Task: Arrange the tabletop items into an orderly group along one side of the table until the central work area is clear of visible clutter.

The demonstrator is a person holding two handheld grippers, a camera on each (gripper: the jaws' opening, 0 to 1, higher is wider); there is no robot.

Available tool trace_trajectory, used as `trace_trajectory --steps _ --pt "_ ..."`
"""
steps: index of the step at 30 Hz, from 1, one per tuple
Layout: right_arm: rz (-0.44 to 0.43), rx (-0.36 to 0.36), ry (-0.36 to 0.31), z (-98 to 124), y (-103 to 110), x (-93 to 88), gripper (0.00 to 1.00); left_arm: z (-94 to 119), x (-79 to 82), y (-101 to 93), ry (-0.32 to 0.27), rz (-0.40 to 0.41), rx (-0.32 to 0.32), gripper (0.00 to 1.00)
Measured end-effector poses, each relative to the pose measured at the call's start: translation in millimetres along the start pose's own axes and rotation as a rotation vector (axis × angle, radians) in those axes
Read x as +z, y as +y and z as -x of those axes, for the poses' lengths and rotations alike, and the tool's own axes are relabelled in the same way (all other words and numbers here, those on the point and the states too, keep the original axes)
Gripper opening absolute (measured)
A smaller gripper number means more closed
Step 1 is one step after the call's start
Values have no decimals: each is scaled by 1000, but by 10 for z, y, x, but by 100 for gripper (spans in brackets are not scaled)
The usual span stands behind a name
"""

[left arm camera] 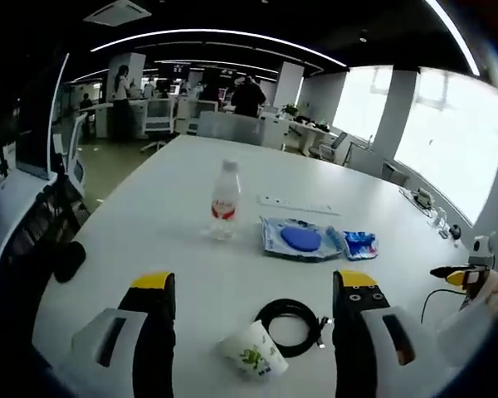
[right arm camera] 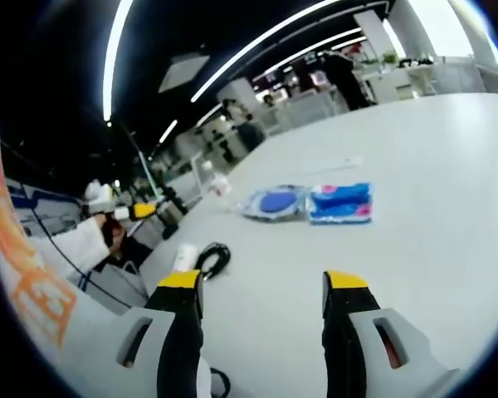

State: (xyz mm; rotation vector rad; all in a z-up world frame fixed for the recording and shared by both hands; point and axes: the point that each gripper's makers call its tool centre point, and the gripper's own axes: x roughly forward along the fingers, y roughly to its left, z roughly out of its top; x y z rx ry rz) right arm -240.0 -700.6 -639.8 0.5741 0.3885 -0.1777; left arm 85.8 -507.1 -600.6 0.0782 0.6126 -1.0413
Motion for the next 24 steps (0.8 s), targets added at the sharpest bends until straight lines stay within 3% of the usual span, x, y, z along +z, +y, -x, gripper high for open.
trace_trajectory --steps 9,18,21,24 --pt "-3 -5 7 -17 1 -21 56 -26 -142 -34 56 -6 -44 77" --pt "-35 -10 4 -32 0 -79 55 -114 -512 -68 252 -97 -225 76" --pt "-55 -11 0 -38 -2 -98 55 -165 -699 -31 343 -188 -252 76" --pt "-66 -11 -8 -31 -3 -96 54 -191 -773 -84 379 -230 -270 75"
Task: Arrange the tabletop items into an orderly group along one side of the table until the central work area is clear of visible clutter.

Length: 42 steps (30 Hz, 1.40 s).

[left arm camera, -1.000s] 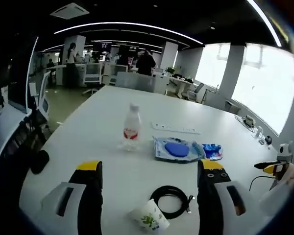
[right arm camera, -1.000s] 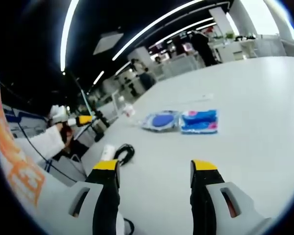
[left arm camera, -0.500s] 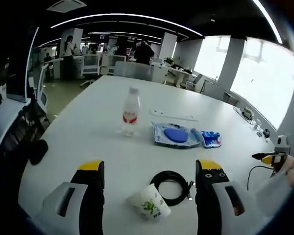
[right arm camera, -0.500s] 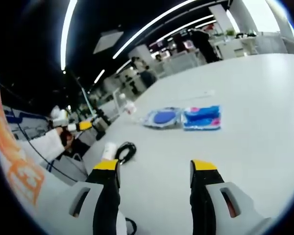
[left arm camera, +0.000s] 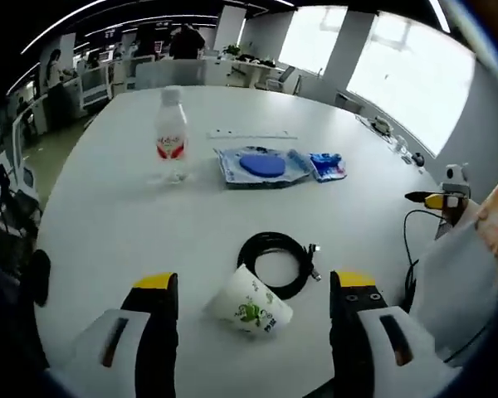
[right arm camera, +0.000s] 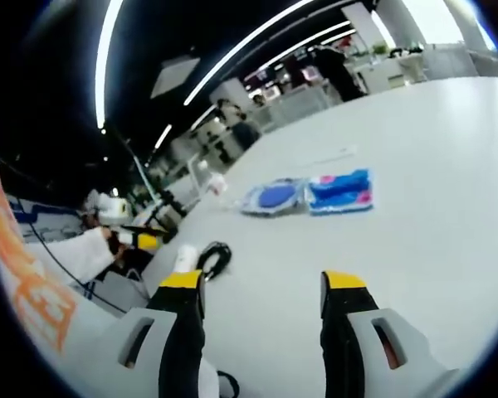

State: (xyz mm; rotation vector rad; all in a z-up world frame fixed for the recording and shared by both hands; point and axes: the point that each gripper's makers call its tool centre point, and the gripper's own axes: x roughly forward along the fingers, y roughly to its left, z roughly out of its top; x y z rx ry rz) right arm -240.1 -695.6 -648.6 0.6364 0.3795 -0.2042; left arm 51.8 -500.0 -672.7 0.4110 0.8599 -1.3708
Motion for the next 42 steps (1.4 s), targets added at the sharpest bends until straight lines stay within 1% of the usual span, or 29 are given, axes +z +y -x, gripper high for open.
trace_trajectory --steps 1,3,6,8,11,12,13,14,16,18,19,20,21,22,23,26,27,28,30,32,33,34,37,41,42 --pt "0 -1 -2 4 -2 2 54 -11 6 -30 1 -1 -6 75" --pt "-3 -4 -3 16 -17 -3 54 -71 5 -29 4 14 -25 74" --pt "-7 -7 -4 30 -38 -16 54 -144 -13 -48 8 76 -36 73" --pt "-10 -9 -4 38 -50 -24 54 -182 -23 -102 10 64 -52 72" --pt "-14 -13 -10 56 -63 -21 54 -203 -80 -88 36 30 -35 69" --pt "-17 -13 -13 60 -68 -19 54 -212 -125 -88 63 16 -31 70" --pt "-19 -13 -14 62 -72 -20 54 -207 -158 -97 86 -20 -34 72" --pt "-18 -14 -14 62 -76 -24 54 -205 -192 -132 107 -81 -41 75" --pt "-17 -14 -12 64 -91 -37 54 -194 -264 -199 142 -166 -55 81" --pt "-21 -15 -13 64 -90 -47 54 -202 -330 -217 162 -222 -52 87" --pt "-23 -14 -12 61 -90 -54 54 -207 -361 -237 172 -244 -60 91" --pt "-23 -15 -10 59 -84 -62 54 -210 -394 -251 186 -267 -63 92" --pt "-23 -14 -6 55 -81 -72 54 -215 -437 -230 207 -302 -52 92" --pt "-22 -13 -4 51 -76 -79 54 -219 -448 -226 212 -313 -48 89" --pt "-21 -11 -3 47 -68 -82 54 -235 -489 -201 231 -339 -39 87" --pt "-19 -9 -3 42 -45 -75 54 -290 -578 -199 258 -366 -41 80" --pt "-18 -10 -4 42 -44 -71 54 -303 -593 -177 263 -406 -31 76" --pt "-18 -12 -6 45 -45 -64 54 -310 -597 -157 265 -422 -17 73" --pt "-20 -16 -12 56 -53 -48 54 -326 -587 -143 254 -427 -3 71" --pt "-25 -21 -15 69 -66 -45 54 -335 -557 -130 238 -423 2 65" --pt "-27 -23 -14 72 -71 -49 54 -338 -545 -113 233 -430 10 61" --pt "-30 -25 -13 77 -82 -58 54 -337 -534 -97 229 -440 20 60" --pt "-37 -28 -12 84 -100 -74 54 -335 -541 -116 229 -424 17 59" --pt "-42 -31 -20 91 -95 -63 53 -284 -519 -153 226 -462 32 58" --pt "-43 -32 -23 92 -91 -57 53 -260 -483 -173 213 -469 38 58"
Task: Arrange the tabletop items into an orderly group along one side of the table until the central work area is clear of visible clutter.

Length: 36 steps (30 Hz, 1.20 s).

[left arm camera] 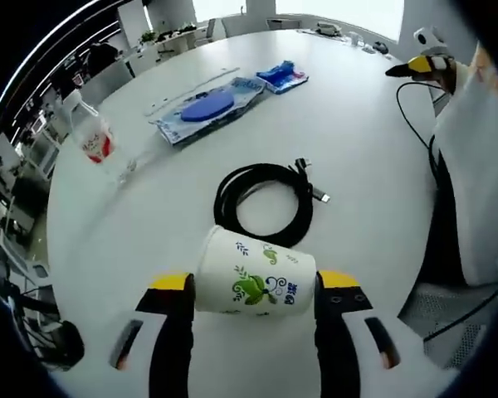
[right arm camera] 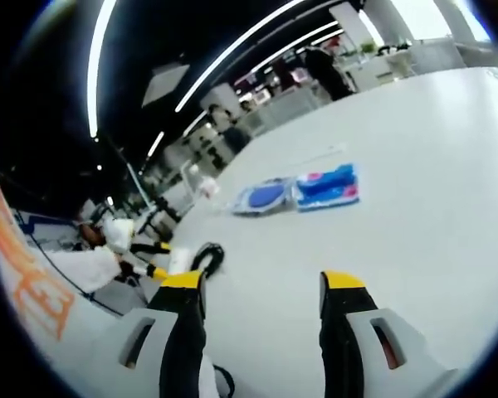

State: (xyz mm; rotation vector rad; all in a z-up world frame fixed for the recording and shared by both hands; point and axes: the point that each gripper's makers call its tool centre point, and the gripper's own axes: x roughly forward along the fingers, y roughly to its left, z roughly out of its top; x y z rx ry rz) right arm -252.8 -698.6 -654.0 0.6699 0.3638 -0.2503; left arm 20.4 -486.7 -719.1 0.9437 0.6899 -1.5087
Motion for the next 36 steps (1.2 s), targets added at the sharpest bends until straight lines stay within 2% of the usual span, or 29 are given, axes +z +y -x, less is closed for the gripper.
trace_trajectory --steps 8,12,18,23,28,32,36 --pt "-8 21 -1 -34 29 -1 54 206 355 -69 -89 -84 62 58" --pt "-1 35 7 -68 38 -5 54 283 648 -165 -145 -174 80 58" --pt "6 50 7 -96 80 19 54 303 1023 -335 -213 -236 79 58" --pt "17 72 15 -134 137 38 54 378 1383 -542 -289 -352 81 58" --pt "7 119 15 -200 253 69 54 424 1615 -640 -348 -401 84 58" --pt "-41 192 0 -262 435 142 54 509 1827 -755 -409 -464 93 58" --pt "-13 246 10 -341 626 205 54 532 1946 -847 -432 -501 94 58"
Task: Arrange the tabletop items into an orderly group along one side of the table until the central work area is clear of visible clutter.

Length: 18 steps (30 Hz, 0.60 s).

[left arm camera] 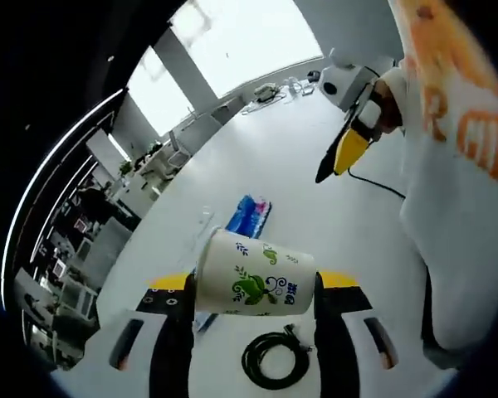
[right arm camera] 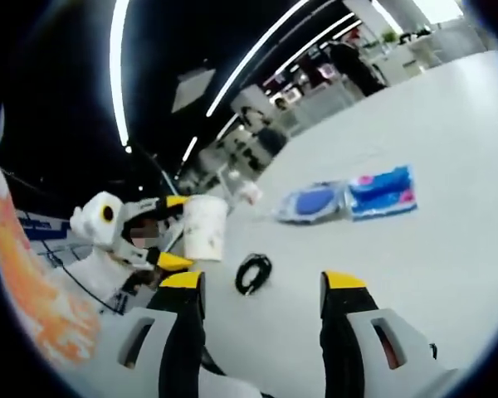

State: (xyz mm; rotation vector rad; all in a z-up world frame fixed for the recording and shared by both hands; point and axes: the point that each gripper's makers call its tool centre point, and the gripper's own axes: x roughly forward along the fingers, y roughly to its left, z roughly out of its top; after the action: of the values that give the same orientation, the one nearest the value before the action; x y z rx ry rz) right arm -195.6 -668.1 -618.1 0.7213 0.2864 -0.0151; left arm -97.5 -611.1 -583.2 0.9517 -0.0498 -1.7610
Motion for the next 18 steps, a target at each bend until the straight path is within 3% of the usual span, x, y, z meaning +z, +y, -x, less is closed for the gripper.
trace_trajectory --steps 6,10,14,18 --pt "-22 129 22 -203 297 80 55 -40 219 -48 -50 -39 6 58" --pt "-51 181 28 -295 395 141 56 -60 393 -126 -99 -48 -1 58" --pt "-61 227 44 -349 506 164 57 -68 456 -163 -106 -64 4 58" --pt "-20 239 87 -402 549 125 57 -45 581 -195 -142 -67 -5 58"
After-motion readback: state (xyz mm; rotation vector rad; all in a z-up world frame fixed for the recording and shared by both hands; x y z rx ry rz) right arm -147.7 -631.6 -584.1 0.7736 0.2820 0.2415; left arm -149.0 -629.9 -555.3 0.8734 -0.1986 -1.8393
